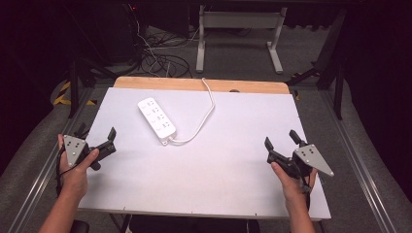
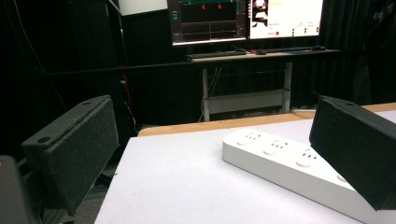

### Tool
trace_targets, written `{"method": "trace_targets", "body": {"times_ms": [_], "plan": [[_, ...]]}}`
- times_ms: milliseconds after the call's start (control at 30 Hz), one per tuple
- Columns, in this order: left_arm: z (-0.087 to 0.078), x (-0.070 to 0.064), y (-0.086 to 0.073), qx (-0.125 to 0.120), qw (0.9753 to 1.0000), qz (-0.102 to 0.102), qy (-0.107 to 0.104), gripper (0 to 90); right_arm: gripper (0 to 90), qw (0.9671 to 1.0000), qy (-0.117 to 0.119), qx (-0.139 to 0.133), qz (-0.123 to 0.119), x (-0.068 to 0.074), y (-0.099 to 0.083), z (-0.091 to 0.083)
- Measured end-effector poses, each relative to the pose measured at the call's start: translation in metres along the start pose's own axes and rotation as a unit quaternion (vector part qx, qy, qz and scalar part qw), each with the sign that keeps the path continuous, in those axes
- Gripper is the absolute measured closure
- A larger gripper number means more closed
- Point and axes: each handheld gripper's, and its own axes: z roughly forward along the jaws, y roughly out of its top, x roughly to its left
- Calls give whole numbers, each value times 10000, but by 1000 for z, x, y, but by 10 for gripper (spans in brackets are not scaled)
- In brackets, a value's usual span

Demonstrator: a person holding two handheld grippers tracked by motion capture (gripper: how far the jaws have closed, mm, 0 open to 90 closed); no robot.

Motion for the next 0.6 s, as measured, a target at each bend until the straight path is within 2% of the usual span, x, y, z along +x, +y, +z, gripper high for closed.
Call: {"method": "trace_targets", "body": {"times_ms": [600], "plan": [[-2,-1,0,-28,10000,25,-27,20,148,10000,44,2,-9,1,0,3]]}}
